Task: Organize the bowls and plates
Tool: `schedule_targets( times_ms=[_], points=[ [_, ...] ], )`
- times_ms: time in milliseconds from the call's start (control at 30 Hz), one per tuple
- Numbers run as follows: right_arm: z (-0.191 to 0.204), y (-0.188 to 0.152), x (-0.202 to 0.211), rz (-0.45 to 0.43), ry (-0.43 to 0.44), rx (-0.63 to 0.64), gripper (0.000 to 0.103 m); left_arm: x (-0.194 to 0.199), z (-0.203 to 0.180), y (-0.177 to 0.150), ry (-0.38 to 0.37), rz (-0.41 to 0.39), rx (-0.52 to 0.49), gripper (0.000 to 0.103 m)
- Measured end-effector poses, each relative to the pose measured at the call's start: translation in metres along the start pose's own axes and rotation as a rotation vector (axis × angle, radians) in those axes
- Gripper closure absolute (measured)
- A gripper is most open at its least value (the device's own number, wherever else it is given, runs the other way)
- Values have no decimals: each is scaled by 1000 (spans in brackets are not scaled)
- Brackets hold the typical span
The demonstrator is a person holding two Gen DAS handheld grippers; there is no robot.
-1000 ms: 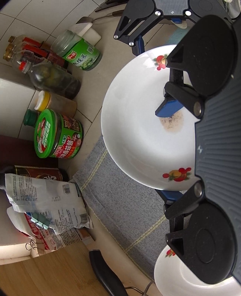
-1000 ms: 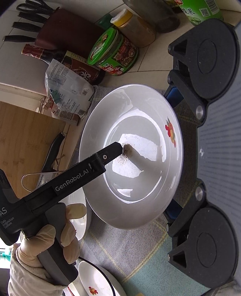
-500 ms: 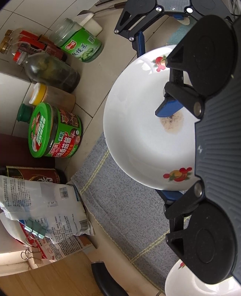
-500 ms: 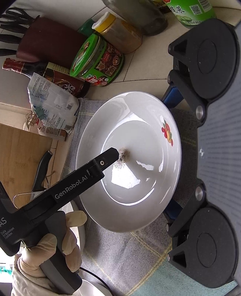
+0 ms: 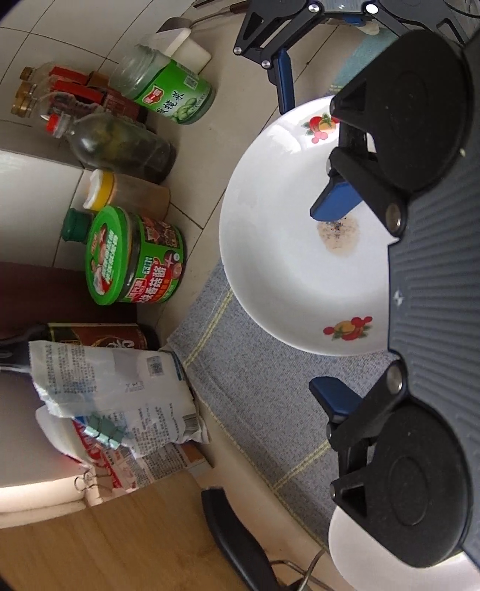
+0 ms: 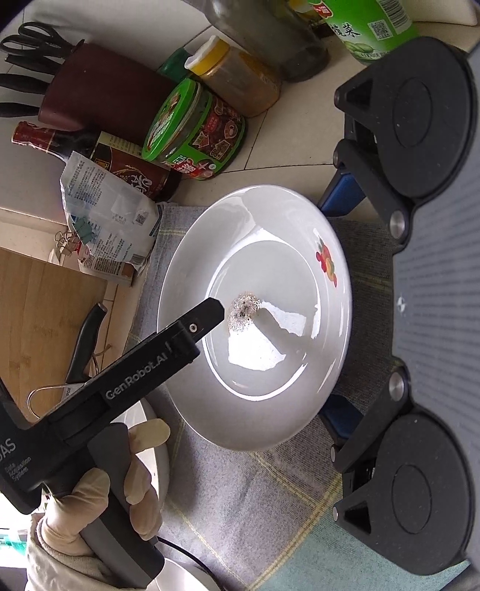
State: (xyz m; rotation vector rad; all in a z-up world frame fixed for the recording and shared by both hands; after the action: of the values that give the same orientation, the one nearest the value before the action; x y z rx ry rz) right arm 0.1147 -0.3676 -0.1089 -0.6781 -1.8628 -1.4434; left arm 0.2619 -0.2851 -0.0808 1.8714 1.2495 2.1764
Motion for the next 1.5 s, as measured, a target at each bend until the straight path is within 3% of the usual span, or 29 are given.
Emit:
schedule_targets(
  times_ms=[300,800,1133,1500],
  points=[
    [16,-1,26,-14,-82,-91,0,77,-20,-38,153,-135,0,4],
    [65,12,53,-95,-70,-83,0,147,-37,-126,317,-187,109,4],
    [124,19,54,-79,-4,-65,0,181,-28,-190,362,-177,148,4],
    [195,37,63,-93,26,-9,0,215,-9,-253,361,-165,193,4]
  ],
)
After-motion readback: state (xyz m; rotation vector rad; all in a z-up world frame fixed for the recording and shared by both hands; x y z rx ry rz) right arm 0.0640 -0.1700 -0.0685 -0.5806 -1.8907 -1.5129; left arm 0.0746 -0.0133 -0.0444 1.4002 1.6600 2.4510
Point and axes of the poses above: each gripper's, at about its wrist camera, not at the fingertips, and x roughly against the way its jaws point, z to its left, y to its top, the point moved 1 cm from there along -x, roughly the way its jaws point, and after that the axes turned 3 degrees about z, right-handed, at the moved point
